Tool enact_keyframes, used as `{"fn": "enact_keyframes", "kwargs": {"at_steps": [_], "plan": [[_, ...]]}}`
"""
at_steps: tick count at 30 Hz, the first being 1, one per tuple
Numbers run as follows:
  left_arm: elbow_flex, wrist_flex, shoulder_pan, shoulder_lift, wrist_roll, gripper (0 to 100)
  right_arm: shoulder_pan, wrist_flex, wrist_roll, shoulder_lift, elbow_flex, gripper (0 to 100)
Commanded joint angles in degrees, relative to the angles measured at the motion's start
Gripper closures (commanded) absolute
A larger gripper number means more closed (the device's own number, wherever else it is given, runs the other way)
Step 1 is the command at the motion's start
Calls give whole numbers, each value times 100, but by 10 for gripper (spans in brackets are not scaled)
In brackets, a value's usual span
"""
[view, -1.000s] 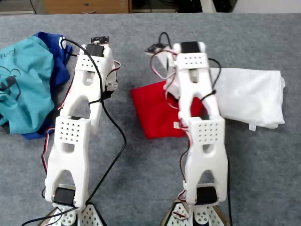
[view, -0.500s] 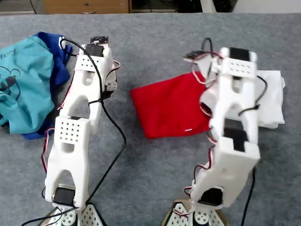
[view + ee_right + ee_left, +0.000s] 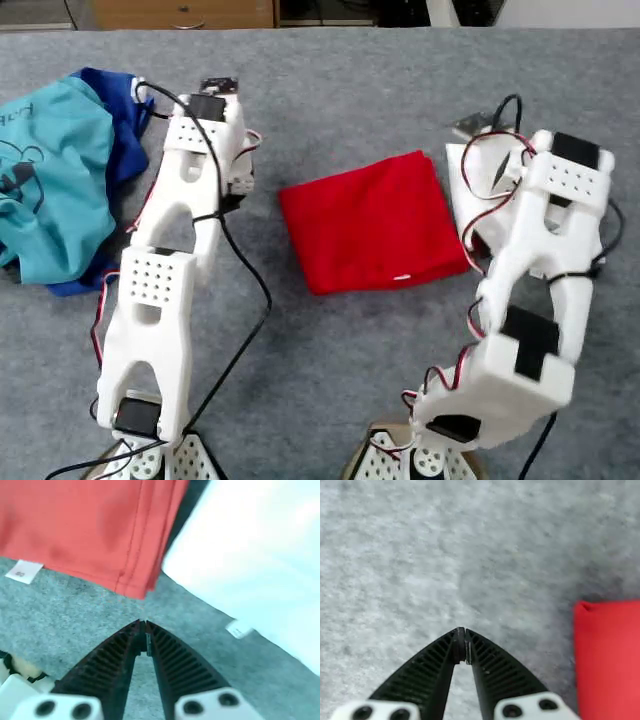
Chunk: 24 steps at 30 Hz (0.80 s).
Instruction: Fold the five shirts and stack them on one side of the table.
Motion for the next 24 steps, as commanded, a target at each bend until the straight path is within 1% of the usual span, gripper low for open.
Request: {"fn": "enact_keyframes", "kwargs": {"at_steps": [1,6,9,11,14,18,21,24], "plan": [[-642,299,563,-664,-26,982,-207,-26,18,-646,40,995],[-431,281,1116,-1147,0,982,-971,-88,-677,-664,13,994],[-167,273,1327,-1147,9,982,-1490,-440,-1064,-611,224,994],[18,149,1371,-1095,9,982,-1648,-703,-1301,-505,426,994],[220,-308,1319,-866,9,982,-1640,-1319,-1477,-224,884,994],[264,-914,1090,-259,9,982,-1420,-2224,-1468,347,1525,995],[97,-941,1073,224,-26,982,-1226,-2646,-1468,760,1745,995],[-141,-941,1116,532,-26,982,-1226,-2646,-1468,910,1666,995]]}}
